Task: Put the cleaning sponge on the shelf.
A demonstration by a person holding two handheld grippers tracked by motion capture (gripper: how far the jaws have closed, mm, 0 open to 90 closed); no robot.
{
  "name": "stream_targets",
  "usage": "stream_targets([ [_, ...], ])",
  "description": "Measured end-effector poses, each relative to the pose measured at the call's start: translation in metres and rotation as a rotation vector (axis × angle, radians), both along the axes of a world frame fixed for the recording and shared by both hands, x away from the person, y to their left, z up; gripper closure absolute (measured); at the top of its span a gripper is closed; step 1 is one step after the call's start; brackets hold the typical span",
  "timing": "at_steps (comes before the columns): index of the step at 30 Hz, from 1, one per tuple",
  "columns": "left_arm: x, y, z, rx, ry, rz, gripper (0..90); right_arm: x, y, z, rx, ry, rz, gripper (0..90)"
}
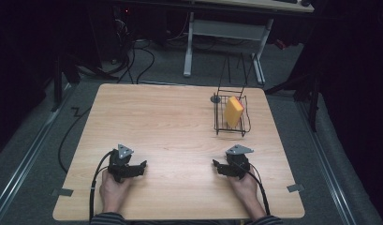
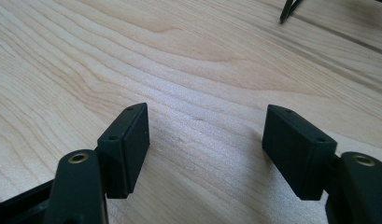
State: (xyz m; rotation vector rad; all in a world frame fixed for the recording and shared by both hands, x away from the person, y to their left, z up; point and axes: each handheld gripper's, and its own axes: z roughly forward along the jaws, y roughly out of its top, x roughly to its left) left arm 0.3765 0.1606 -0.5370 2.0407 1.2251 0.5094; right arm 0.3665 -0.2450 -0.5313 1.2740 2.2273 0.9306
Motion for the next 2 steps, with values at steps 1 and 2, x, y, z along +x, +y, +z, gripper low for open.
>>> stream_targets([
  [1,0.0000,0.0000,0.0000,0.000,0.000,0.000,16.4,0.0000,0.0000,0.0000,0.000,0.000,0.000,32.4],
  [2,0.0000,0.0000,0.0000,0.000,0.000,0.000,16.4,0.0000,0.0000,0.0000,0.000,0.000,0.000,32.4],
])
